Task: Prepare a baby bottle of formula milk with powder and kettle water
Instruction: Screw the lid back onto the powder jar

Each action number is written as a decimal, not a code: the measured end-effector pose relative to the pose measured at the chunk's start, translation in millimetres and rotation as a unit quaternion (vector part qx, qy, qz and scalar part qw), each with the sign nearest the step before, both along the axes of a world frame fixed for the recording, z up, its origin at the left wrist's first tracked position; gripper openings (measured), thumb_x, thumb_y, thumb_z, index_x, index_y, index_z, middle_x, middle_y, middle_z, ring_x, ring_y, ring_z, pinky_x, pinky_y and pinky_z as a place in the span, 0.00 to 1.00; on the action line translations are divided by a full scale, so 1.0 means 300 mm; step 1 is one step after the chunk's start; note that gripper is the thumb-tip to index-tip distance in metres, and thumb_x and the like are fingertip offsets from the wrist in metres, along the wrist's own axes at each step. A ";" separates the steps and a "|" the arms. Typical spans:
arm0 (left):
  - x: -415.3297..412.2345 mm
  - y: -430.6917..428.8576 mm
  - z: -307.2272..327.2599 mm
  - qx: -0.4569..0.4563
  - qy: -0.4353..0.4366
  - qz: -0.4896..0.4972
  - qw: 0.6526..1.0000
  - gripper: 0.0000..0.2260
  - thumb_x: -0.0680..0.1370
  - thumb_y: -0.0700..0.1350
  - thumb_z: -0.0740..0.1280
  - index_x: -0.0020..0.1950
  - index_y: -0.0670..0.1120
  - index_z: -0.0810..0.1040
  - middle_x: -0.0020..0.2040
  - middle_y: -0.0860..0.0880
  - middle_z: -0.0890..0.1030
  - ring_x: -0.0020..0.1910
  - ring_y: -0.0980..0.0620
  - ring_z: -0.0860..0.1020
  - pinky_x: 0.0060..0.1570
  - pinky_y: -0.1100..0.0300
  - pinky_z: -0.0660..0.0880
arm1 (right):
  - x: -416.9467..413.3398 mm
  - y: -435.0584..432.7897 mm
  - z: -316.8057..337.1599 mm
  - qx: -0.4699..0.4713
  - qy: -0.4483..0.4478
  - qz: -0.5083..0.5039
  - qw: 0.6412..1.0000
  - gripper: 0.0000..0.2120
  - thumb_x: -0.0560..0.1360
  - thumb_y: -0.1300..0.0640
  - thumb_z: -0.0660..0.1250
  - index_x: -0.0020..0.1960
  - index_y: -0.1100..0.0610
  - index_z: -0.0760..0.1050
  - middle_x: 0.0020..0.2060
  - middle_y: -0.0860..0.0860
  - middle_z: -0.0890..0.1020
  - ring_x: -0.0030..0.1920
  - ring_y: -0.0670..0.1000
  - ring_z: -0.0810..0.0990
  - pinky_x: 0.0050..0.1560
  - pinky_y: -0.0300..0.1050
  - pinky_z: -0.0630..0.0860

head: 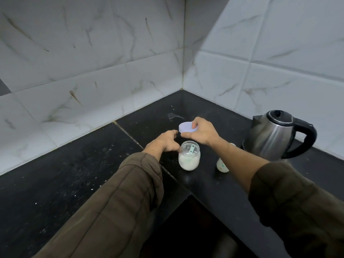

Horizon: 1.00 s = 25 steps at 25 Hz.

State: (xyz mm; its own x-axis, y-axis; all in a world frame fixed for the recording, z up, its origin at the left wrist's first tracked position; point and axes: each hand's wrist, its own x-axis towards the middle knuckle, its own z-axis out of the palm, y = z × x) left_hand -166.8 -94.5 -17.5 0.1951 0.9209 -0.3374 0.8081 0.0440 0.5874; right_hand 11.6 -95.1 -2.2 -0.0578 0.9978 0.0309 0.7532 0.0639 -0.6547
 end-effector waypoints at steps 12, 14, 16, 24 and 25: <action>0.036 -0.112 -0.178 0.022 -0.069 0.034 0.997 0.43 0.63 0.51 0.84 0.73 0.49 0.68 0.65 0.52 0.77 0.62 0.48 0.77 0.64 0.48 0.75 | 0.015 -0.145 -0.147 0.000 0.002 0.003 1.000 0.23 0.67 0.50 0.84 0.49 0.55 0.72 0.59 0.49 0.76 0.57 0.52 0.76 0.53 0.46 0.75; 0.030 -0.111 -0.190 0.040 -0.066 0.035 0.996 0.42 0.63 0.53 0.84 0.73 0.50 0.69 0.65 0.52 0.77 0.62 0.48 0.76 0.64 0.48 0.75 | 0.002 -0.163 -0.185 0.003 0.002 -0.004 1.000 0.23 0.67 0.50 0.83 0.50 0.55 0.72 0.58 0.48 0.76 0.57 0.53 0.77 0.52 0.46 0.74; 0.029 -0.117 -0.196 0.059 -0.065 0.033 0.996 0.39 0.64 0.53 0.83 0.71 0.51 0.71 0.62 0.52 0.78 0.60 0.48 0.77 0.62 0.48 0.75 | -0.011 -0.176 -0.212 0.011 -0.003 -0.011 1.000 0.23 0.68 0.49 0.83 0.51 0.55 0.72 0.56 0.48 0.75 0.55 0.53 0.77 0.49 0.45 0.72; 0.025 -0.139 -0.226 0.088 -0.114 0.037 0.989 0.41 0.61 0.60 0.79 0.72 0.56 0.72 0.64 0.55 0.79 0.62 0.50 0.77 0.63 0.49 0.75 | -0.032 -0.218 -0.210 0.034 -0.025 -0.068 0.997 0.25 0.68 0.44 0.82 0.49 0.54 0.70 0.54 0.48 0.73 0.52 0.52 0.76 0.45 0.44 0.70; 0.030 -0.140 -0.225 0.087 -0.121 0.033 0.988 0.41 0.60 0.59 0.78 0.73 0.56 0.71 0.63 0.55 0.80 0.62 0.50 0.77 0.63 0.49 0.75 | -0.037 -0.222 -0.209 0.034 -0.032 -0.070 0.996 0.25 0.68 0.43 0.82 0.49 0.54 0.69 0.54 0.48 0.73 0.52 0.52 0.76 0.45 0.44 0.70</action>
